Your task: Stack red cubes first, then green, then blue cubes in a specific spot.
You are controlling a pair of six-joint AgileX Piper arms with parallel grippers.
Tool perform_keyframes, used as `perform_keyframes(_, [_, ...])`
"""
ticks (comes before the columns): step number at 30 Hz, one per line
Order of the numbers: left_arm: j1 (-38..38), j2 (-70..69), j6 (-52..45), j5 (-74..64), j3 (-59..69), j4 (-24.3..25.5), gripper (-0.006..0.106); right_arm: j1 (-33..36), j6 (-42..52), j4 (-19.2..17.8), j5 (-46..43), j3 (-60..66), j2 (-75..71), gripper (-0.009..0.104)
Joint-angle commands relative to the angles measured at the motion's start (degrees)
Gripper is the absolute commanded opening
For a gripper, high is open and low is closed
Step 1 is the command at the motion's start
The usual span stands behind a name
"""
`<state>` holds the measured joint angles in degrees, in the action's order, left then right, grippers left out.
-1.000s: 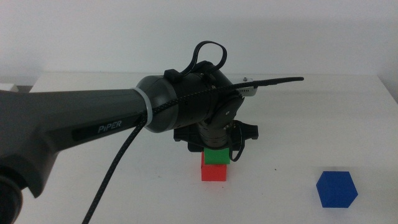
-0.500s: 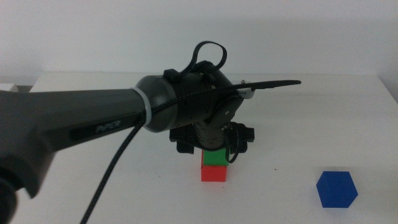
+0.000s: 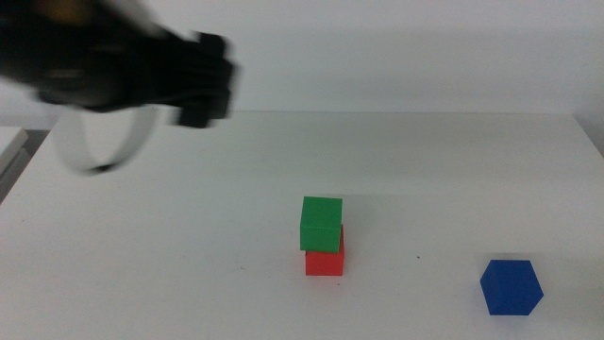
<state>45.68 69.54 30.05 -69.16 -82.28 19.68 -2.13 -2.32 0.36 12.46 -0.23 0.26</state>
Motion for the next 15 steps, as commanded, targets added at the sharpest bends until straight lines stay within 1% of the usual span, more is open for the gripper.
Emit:
perform_keyframes(1, [-0.1, -8.3, -5.3, -0.8, 2.1, -2.8, 0.094, 0.2, 0.7, -0.4, -0.6, 0.2, -0.3, 0.084])
perform_keyframes(5, [-0.1, -22.5, -9.3, -0.8, 7.0, -8.5, 0.094, 0.2, 0.7, -0.4, -0.6, 0.2, -0.3, 0.084])
perform_keyframes(8, [-0.1, -29.2, -10.8, -0.8, 10.5, -13.1, 0.094, 0.2, 0.7, -0.4, -0.6, 0.2, -0.3, 0.084])
perform_keyframes(12, [-0.1, -31.0, -11.3, -0.8, 11.7, -15.7, 0.094, 0.2, 0.7, -0.4, -0.6, 0.2, -0.3, 0.084])
perform_keyframes(15, [-0.1, -31.0, -11.4, -0.8, 11.7, -15.7, 0.094, 0.2, 0.7, -0.4, -0.6, 0.2, -0.3, 0.084])
